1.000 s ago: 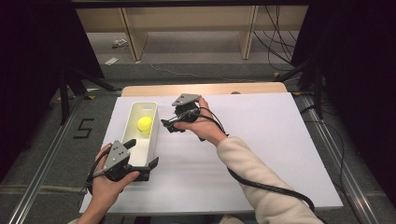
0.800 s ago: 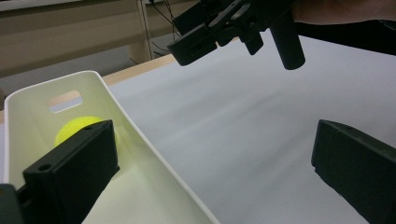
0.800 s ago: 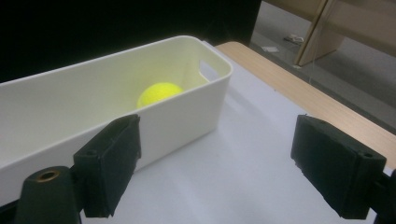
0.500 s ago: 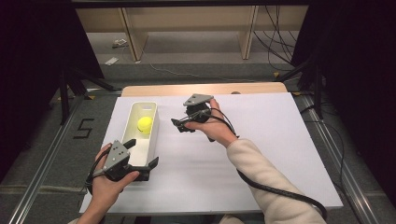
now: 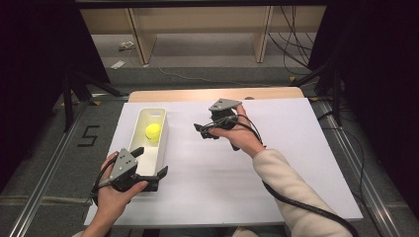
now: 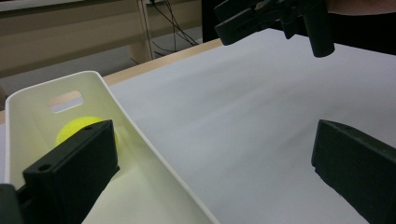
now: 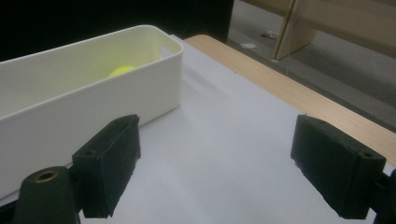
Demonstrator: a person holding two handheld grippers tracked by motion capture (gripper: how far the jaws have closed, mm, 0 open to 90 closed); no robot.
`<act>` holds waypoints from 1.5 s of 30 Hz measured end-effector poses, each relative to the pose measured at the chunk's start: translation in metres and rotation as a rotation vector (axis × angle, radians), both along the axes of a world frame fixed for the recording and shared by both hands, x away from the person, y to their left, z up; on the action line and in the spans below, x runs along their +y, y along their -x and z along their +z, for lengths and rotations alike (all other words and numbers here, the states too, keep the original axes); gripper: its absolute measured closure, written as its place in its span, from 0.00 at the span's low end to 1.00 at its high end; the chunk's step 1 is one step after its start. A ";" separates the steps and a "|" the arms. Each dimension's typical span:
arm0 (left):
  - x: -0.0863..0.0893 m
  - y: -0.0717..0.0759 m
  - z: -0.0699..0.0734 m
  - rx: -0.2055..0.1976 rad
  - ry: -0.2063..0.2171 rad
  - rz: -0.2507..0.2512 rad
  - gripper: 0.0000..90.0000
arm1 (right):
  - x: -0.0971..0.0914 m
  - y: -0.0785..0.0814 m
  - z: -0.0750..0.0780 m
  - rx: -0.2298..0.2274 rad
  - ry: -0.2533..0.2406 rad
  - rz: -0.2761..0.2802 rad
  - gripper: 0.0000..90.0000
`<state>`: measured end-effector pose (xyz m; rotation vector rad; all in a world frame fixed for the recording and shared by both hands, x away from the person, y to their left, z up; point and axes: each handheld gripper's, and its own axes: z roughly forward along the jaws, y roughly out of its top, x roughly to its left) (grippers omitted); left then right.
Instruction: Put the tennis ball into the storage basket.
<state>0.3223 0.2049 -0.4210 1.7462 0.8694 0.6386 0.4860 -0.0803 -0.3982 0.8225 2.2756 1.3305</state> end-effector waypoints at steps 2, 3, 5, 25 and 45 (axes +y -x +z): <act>0.000 0.000 0.000 0.001 0.002 0.001 0.00 | -0.003 0.001 0.000 0.003 -0.001 -0.004 0.18; 0.000 0.000 0.000 0.001 0.003 0.001 0.00 | -0.004 0.001 -0.001 0.000 0.000 -0.005 0.18; 0.000 0.000 0.000 0.001 0.003 0.001 0.00 | -0.007 0.001 -0.001 0.000 0.002 -0.010 0.18; 0.000 0.000 0.000 0.001 0.004 0.003 0.00 | -0.033 0.004 0.000 0.004 -0.011 -0.048 0.18; -0.001 0.000 0.001 -0.001 0.003 0.004 0.00 | -0.066 0.013 0.000 0.002 -0.026 -0.094 0.18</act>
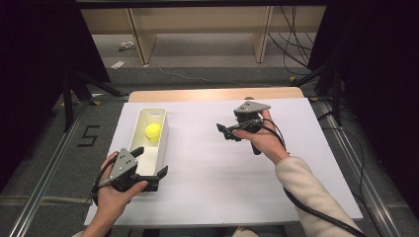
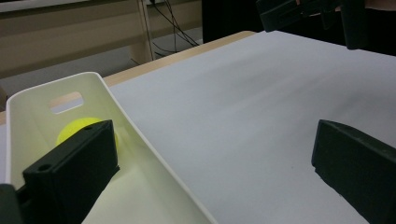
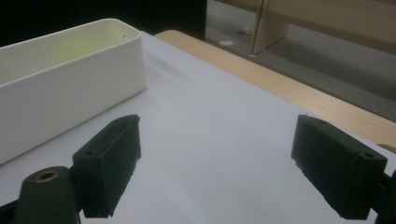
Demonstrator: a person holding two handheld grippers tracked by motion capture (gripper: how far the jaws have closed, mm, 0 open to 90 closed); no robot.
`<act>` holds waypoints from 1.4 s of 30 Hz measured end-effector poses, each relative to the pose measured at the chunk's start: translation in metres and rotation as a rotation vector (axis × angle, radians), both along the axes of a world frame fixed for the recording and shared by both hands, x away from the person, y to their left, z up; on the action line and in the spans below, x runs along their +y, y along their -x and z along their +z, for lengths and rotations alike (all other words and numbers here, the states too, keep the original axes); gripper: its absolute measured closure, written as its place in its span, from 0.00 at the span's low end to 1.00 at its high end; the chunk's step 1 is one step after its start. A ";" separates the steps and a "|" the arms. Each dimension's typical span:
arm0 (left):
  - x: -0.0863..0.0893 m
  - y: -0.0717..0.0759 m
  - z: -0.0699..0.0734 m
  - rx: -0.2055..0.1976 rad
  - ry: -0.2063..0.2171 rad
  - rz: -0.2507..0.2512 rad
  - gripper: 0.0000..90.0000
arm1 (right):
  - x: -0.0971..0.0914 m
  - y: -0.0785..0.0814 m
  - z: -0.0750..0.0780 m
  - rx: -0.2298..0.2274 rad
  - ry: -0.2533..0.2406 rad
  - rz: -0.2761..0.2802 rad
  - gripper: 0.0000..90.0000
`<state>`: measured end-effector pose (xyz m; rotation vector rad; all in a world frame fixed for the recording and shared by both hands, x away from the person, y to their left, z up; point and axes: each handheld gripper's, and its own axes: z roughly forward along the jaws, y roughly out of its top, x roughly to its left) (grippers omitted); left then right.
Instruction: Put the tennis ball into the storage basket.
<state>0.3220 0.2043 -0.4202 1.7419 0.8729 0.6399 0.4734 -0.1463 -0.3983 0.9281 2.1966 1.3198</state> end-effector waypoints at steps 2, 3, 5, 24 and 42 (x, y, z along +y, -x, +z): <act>0.000 0.000 0.000 0.000 0.000 0.000 0.00 | -0.003 0.001 0.000 -0.003 0.000 -0.004 0.18; 0.000 0.000 0.000 0.000 0.000 0.000 0.00 | -0.005 0.002 -0.001 -0.004 0.000 -0.005 0.18; 0.000 0.000 0.000 -0.002 -0.001 -0.001 0.00 | -0.008 0.004 -0.001 0.000 0.003 -0.007 0.18; 0.000 0.000 0.000 -0.004 0.001 0.002 0.00 | -0.034 0.020 -0.007 -0.006 0.018 -0.025 0.18; 0.000 0.000 0.000 -0.003 -0.002 0.004 0.00 | -0.082 0.051 -0.016 -0.005 0.025 -0.071 0.18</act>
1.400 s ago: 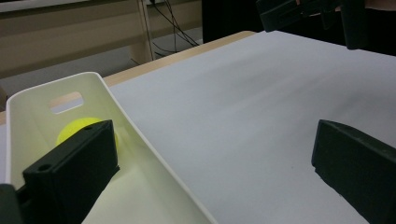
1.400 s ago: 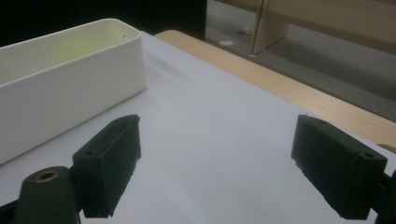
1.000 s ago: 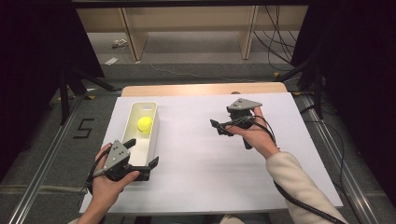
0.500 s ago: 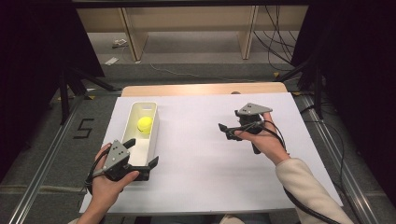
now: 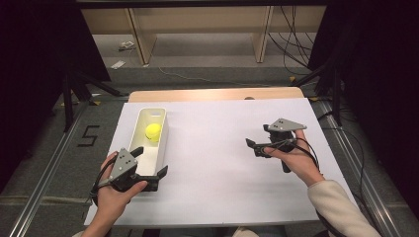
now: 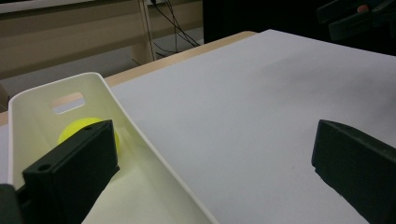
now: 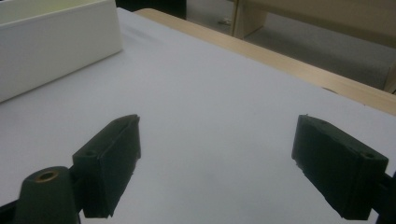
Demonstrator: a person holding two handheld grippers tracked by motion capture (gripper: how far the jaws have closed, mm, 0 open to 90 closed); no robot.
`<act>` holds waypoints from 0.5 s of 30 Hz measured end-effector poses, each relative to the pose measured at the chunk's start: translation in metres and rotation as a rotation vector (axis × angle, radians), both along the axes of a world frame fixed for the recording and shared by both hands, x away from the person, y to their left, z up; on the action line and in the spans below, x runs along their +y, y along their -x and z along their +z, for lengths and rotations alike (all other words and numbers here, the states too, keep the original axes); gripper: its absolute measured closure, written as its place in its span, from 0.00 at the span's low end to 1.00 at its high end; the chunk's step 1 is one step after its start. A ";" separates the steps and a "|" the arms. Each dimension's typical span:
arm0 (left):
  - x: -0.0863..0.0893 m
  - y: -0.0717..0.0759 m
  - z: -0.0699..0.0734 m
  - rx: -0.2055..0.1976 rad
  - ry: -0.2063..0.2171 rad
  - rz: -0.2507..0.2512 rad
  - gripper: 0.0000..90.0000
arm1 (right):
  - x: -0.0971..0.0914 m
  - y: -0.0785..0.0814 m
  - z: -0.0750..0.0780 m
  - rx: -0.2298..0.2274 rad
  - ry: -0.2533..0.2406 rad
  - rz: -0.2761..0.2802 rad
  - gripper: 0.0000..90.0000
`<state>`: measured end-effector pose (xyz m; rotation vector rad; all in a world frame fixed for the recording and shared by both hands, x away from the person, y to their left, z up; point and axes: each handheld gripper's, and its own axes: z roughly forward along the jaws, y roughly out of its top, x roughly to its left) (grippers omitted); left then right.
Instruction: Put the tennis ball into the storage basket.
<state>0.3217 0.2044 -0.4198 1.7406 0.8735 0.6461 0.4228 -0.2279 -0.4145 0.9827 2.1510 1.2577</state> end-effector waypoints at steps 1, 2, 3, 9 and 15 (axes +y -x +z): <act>0.000 0.000 0.000 0.000 0.000 0.000 0.00 | -0.002 0.002 0.000 0.005 0.000 0.000 0.18; 0.000 0.000 0.000 0.000 0.000 0.001 0.00 | -0.004 0.004 -0.001 0.001 0.001 0.001 0.18; 0.000 0.000 0.000 0.000 0.000 0.001 0.00 | -0.007 0.007 -0.002 0.004 0.002 0.001 0.18; 0.000 0.001 0.000 0.013 0.003 0.012 0.00 | -0.020 0.023 -0.007 0.010 0.002 0.000 0.18; -0.001 0.001 -0.001 0.018 0.004 0.012 0.00 | -0.029 0.034 -0.013 0.021 -0.001 -0.003 0.18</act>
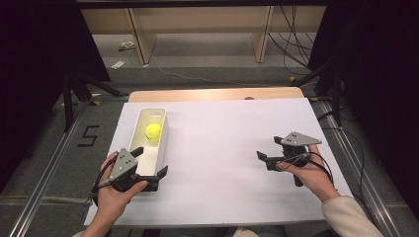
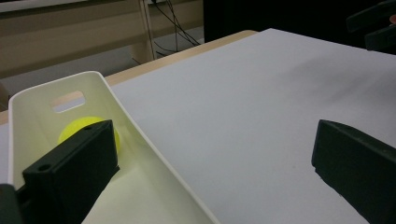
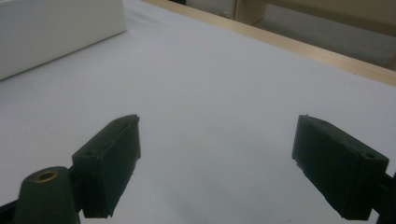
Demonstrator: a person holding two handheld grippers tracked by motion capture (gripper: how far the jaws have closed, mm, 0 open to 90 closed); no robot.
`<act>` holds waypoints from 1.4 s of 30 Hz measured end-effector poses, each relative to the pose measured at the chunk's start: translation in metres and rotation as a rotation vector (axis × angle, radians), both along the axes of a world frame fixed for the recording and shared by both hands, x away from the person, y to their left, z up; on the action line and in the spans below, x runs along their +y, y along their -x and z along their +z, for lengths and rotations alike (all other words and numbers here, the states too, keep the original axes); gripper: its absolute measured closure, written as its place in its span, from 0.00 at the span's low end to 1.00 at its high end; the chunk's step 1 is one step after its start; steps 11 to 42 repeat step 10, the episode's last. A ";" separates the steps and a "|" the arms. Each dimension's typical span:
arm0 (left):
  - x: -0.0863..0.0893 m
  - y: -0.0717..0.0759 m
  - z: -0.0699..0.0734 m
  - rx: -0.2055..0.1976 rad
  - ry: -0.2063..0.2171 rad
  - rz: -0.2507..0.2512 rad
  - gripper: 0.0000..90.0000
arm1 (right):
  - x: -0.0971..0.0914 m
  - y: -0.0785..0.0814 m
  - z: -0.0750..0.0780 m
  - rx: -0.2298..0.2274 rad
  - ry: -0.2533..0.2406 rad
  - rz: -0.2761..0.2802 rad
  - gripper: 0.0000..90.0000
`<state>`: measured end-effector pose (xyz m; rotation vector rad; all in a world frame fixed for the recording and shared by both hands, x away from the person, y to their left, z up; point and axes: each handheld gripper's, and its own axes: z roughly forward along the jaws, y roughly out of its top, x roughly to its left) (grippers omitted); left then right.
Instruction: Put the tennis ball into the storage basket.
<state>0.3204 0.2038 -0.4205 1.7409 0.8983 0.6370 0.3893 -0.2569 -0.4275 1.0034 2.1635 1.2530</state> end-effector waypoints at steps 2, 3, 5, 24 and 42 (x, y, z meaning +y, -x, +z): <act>0.000 0.000 0.000 -0.001 0.000 -0.003 0.00 | -0.001 0.000 -0.001 -0.001 -0.004 -0.001 0.18; 0.000 -0.001 0.000 -0.016 -0.007 -0.015 0.00 | -0.001 0.000 0.000 -0.002 -0.006 -0.001 0.18; 0.000 -0.001 0.000 -0.015 -0.005 -0.015 0.00 | -0.002 0.000 0.000 -0.006 -0.011 -0.003 0.18; 0.000 -0.002 0.001 -0.017 -0.001 -0.011 0.00 | -0.003 0.000 0.000 -0.005 -0.024 0.001 0.17; 0.000 -0.002 0.001 -0.017 -0.001 -0.011 0.00 | -0.003 0.000 0.000 -0.005 -0.024 0.001 0.17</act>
